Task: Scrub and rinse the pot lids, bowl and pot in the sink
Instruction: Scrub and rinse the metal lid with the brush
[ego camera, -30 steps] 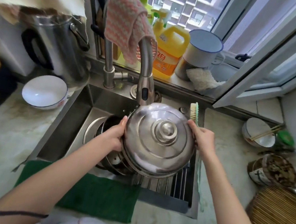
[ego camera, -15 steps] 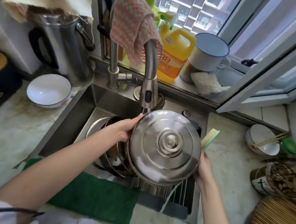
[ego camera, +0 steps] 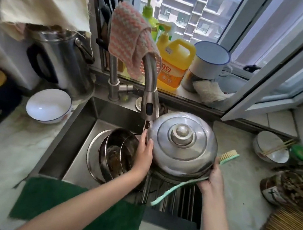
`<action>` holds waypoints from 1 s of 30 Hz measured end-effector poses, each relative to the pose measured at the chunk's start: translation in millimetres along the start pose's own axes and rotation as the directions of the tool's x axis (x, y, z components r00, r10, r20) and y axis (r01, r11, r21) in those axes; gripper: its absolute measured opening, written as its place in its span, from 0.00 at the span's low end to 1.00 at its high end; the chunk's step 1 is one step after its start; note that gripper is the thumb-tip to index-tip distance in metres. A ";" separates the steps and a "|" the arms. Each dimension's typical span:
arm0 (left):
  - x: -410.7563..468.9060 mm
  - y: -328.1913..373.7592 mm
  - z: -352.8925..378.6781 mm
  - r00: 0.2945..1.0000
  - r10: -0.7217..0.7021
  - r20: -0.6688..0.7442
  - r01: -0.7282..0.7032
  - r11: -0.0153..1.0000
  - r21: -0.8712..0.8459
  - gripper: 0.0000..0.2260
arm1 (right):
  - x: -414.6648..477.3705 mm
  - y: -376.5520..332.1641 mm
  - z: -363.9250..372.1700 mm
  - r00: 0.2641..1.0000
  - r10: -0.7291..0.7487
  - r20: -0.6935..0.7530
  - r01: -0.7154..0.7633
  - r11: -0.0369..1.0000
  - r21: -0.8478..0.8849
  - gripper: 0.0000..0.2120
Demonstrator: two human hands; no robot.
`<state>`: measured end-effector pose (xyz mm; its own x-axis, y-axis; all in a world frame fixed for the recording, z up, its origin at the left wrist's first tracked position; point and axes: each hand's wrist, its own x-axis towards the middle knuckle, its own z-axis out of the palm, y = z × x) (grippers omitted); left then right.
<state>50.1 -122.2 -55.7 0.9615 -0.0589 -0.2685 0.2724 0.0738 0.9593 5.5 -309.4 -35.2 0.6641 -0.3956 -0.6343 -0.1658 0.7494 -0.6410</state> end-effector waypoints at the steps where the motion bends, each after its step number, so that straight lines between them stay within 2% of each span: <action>1: -1.9 -3.3 0.2 1.000 -0.005 -0.011 0.005 1.000 0.000 0.20 | -2.1 0.1 -2.2 1.000 -0.002 0.021 0.002 1.000 -0.001 0.29; 2: 0.8 -4.9 0.3 0.999 -0.025 -0.028 0.025 1.000 -0.018 0.20 | -3.5 0.7 -6.7 0.999 0.009 0.051 -0.007 1.000 -0.028 0.33; 5: 23.2 -0.2 -3.7 0.996 -0.084 -0.043 0.080 0.994 -0.077 0.16 | -13.9 1.3 -13.3 0.998 -0.014 0.066 0.017 0.999 -0.047 0.21; 9: 57.2 14.4 -4.8 0.968 -0.240 0.073 0.250 0.940 -0.230 0.12 | -22.3 3.2 -0.3 0.994 -0.105 0.010 0.104 0.994 0.039 0.25; 12: 42.3 13.1 4.7 0.976 -0.220 -0.001 0.214 0.952 -0.220 0.14 | -17.3 8.7 11.1 0.990 -0.097 -0.107 0.108 0.989 0.100 0.19; 15: -2.4 6.8 14.9 0.993 -0.100 -0.058 0.093 0.988 -0.123 0.19 | -16.2 9.6 17.9 0.986 -0.094 -0.140 0.115 0.981 0.153 0.17; 16: -0.5 5.2 13.4 0.991 -0.113 -0.067 0.104 0.987 -0.122 0.19 | -19.5 10.8 18.3 0.986 -0.093 -0.135 0.115 0.980 0.164 0.17; 18: 24.8 9.3 4.9 0.972 -0.224 -0.073 0.201 0.950 -0.240 0.15 | -26.0 14.8 14.9 0.989 -0.087 -0.122 0.106 0.982 0.155 0.17; 21: 56.9 23.0 -15.5 0.943 -0.330 0.034 0.316 0.865 -0.390 0.13 | -36.2 12.2 12.2 0.991 -0.080 -0.111 0.095 0.987 0.129 0.16; 23: 52.0 25.0 -13.3 0.957 -0.280 0.073 0.288 0.895 -0.340 0.14 | -32.4 10.1 13.2 0.990 -0.066 -0.128 0.086 0.984 0.155 0.16; 24: 45.4 21.2 -8.4 0.967 -0.251 0.038 0.251 0.929 -0.273 0.14 | -30.4 9.7 16.0 0.988 -0.056 -0.141 0.079 0.984 0.162 0.16; 27: 20.2 2.0 7.9 0.999 -0.029 0.027 0.030 0.999 -0.026 0.19 | -23.4 13.9 23.4 0.983 -0.047 -0.177 0.075 0.985 0.156 0.17; 28: 22.3 3.3 7.8 1.000 -0.010 0.001 0.010 1.000 -0.015 0.19 | -23.5 15.7 24.2 0.984 -0.044 -0.175 0.071 0.985 0.156 0.17; 30: 47.3 10.5 -1.6 0.992 -0.126 -0.016 0.123 0.984 -0.129 0.14 | -25.2 17.2 21.7 0.988 -0.040 -0.152 0.062 0.988 0.142 0.17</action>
<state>98.5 -122.6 -58.5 0.9200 -0.0513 -0.3885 0.3908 0.1938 0.8998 1.7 -275.0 -20.9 0.5514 -0.5016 -0.6666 -0.0191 0.7912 -0.6112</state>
